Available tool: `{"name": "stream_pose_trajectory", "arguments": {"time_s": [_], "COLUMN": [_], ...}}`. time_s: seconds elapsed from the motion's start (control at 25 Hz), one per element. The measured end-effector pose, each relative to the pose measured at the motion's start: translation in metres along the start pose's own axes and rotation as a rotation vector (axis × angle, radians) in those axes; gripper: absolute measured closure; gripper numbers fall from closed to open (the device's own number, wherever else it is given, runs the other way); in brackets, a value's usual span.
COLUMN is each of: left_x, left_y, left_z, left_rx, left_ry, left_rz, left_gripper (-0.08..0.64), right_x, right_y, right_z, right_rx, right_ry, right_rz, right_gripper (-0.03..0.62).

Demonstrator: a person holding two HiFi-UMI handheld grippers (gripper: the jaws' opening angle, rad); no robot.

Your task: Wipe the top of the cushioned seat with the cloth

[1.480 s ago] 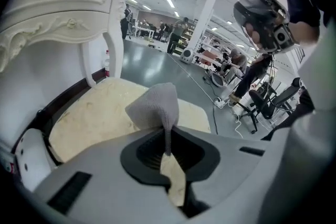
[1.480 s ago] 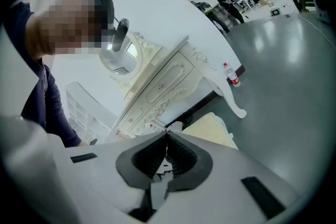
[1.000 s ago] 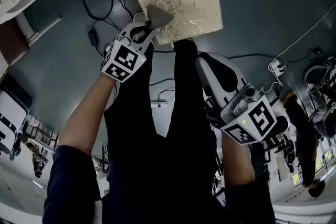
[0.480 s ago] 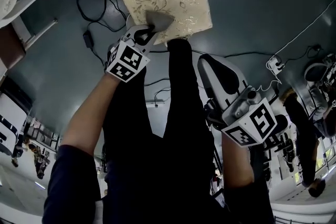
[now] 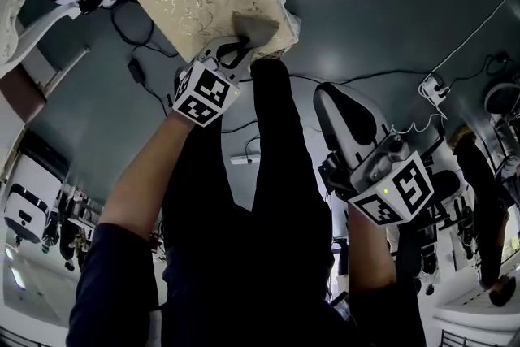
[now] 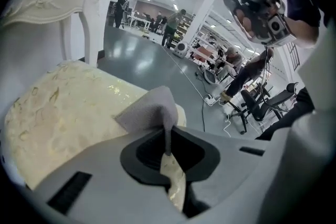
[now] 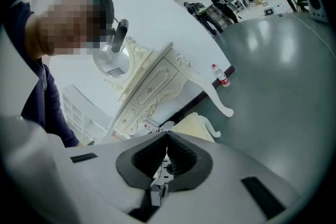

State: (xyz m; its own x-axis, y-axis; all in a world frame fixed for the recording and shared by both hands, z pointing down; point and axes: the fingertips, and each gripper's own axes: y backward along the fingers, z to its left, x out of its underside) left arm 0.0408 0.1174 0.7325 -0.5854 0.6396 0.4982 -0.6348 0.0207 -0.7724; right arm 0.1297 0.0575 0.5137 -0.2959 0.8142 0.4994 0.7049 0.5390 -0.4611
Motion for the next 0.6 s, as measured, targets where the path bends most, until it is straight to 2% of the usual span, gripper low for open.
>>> {"name": "stream_pose_trajectory", "arguments": {"time_s": [0.32,0.6], "left_x": [-0.041,-0.054], "left_y": [-0.037,-0.052], "left_z": [-0.017,-0.023], "left_rx": [0.037,0.049], "left_ry": [-0.033,-0.058], "left_rz": [0.014,0.044], "left_gripper": [0.532,0.534], "right_x": [-0.016,-0.025], "right_y": [0.024,0.036], "right_z": [-0.036,-0.048], "right_rx": [0.021,0.028], "right_ry": [-0.046,-0.057], "right_rz": [-0.028,-0.045], "right_gripper": [0.568,0.568]}}
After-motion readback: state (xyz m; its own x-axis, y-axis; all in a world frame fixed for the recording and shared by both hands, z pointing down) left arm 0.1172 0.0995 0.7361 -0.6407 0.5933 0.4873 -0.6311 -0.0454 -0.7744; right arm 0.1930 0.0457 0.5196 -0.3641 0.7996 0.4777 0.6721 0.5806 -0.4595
